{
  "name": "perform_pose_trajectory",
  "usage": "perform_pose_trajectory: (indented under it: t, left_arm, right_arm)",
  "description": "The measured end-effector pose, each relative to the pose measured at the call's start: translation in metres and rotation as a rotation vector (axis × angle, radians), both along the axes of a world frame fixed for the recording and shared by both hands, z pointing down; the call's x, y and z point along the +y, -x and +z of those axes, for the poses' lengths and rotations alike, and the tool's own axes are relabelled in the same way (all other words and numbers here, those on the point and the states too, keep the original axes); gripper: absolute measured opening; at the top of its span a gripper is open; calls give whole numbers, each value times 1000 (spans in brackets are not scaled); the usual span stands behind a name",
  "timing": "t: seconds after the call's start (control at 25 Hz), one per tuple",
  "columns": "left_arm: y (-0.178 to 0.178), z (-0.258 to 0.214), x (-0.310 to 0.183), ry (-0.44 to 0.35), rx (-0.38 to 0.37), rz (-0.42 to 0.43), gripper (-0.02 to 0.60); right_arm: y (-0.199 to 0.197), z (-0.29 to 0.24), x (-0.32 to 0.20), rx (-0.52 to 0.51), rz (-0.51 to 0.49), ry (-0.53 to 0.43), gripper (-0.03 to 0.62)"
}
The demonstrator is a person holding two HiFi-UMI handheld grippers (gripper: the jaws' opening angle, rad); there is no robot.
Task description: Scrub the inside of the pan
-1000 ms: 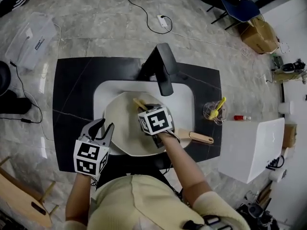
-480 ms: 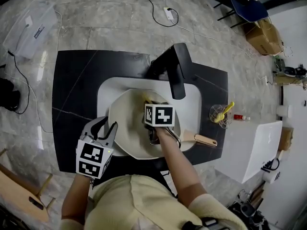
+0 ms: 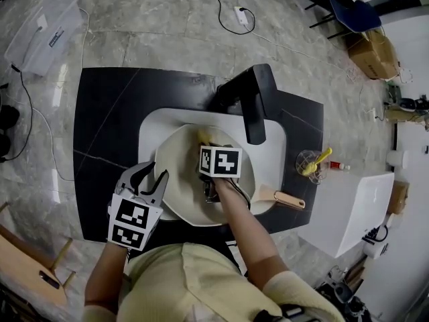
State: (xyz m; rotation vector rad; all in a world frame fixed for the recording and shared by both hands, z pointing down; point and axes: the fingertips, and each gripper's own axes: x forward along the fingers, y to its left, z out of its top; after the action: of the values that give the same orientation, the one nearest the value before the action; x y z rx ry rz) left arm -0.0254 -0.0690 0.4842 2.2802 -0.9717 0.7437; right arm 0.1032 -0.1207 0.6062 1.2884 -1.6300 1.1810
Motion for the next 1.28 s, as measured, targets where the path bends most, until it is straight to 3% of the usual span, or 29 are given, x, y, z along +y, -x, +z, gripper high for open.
perform_pose_trajectory:
  t: [0.56,0.88,1.28]
  left_arm:
    - [2,-3,8,1,-10,-8,110]
    - [6,-6,12,3,-17,-22,110]
    - [4,-11,19,5,-15,-18,110]
  right_arm:
    - [49,-1,6,-123,-191,-2,63]
    - [77,-11,30,-202,-392,31,63]
    - [102,-28,58,-357,-559,77,63]
